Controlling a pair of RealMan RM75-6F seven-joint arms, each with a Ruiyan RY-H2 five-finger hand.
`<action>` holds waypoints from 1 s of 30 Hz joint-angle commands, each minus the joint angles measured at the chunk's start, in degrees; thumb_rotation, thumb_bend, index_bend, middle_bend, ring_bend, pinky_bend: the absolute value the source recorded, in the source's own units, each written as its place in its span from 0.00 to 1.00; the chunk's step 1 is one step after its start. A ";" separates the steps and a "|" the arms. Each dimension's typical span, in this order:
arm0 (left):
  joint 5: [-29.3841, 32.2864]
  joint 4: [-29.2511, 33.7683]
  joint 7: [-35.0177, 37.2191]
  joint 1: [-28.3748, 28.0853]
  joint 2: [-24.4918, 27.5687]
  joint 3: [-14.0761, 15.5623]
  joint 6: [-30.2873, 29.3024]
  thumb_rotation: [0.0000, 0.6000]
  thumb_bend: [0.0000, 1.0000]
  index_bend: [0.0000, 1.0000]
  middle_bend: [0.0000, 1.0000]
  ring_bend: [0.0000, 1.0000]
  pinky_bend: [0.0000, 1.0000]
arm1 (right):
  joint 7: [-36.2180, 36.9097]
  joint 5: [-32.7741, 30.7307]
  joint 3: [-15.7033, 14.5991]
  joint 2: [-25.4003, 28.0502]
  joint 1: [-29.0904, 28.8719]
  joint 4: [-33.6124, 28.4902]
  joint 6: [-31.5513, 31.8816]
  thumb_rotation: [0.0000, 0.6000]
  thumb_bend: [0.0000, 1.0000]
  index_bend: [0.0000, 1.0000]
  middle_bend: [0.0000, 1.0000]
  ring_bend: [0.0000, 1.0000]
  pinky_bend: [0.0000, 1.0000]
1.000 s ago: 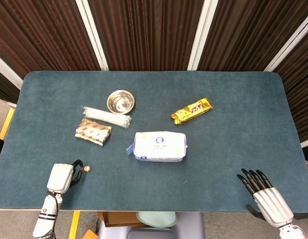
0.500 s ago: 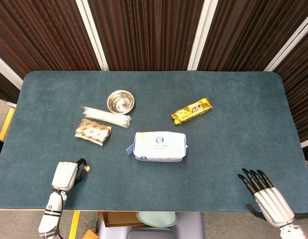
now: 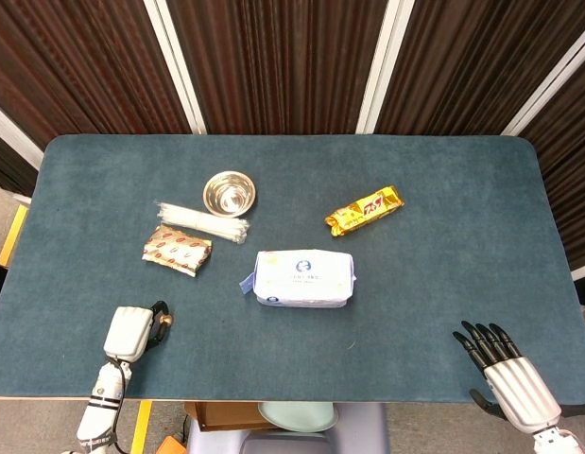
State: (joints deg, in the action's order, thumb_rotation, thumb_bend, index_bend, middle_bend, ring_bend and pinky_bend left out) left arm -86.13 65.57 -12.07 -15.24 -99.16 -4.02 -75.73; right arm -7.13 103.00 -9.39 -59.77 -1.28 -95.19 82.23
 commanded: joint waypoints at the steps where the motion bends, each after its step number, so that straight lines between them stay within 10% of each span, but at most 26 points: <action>1: 0.24 -0.16 -0.08 -0.09 -0.08 0.04 -0.06 1.00 0.40 0.52 1.00 1.00 1.00 | 0.11 0.05 -0.01 0.04 0.01 0.02 0.09 1.00 0.36 0.00 0.00 0.00 0.00; 30: 1.99 -0.32 -1.13 -1.01 -0.03 0.53 0.22 1.00 0.39 0.56 1.00 1.00 1.00 | 0.45 0.43 -0.20 0.14 0.05 0.25 0.38 1.00 0.36 0.00 0.00 0.00 0.00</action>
State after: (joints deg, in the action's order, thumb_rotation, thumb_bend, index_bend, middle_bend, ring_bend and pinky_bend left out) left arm -84.14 65.25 -13.19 -16.25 -99.19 -3.50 -75.50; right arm -6.69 103.44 -9.59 -59.63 -1.23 -94.94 82.61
